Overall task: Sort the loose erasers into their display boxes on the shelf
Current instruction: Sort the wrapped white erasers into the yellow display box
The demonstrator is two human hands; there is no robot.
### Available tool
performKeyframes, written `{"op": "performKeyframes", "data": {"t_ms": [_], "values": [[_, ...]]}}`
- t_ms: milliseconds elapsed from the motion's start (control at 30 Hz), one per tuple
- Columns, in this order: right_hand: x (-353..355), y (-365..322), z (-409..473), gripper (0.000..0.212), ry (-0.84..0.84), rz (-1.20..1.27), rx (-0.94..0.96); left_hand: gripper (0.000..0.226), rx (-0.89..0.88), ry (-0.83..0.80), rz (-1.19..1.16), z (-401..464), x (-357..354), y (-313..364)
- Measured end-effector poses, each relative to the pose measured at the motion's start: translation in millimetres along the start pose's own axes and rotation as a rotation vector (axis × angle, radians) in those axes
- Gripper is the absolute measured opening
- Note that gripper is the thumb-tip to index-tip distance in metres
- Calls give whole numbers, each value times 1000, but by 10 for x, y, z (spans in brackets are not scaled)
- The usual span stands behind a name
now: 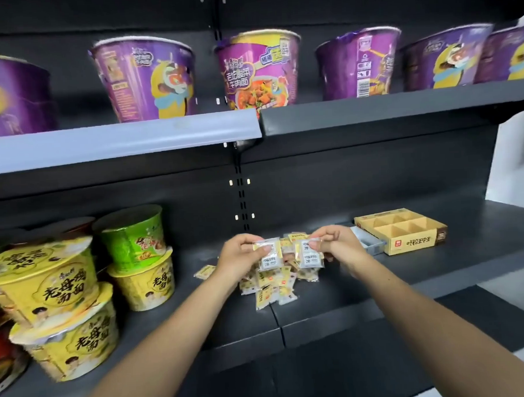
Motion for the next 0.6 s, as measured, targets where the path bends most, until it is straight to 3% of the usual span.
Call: {"op": "performKeyframes", "data": {"t_ms": [433,600], "values": [[936,405,486,13,67,-27,7,18,-37,-144,-30,614,-1088,8],[1454,403,838,9,20,17,11,23,33,-195,-220,828,-1659,96]]}}
Point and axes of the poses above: each hand's wrist, its own z-axis towards the middle knuckle, its own x-axis out of the back of the hand, y = z × x, the point moved 5 cm from there along z, towards the middle knuckle, and after that the axes turned 1 degree about -x, right-handed, at the moved point
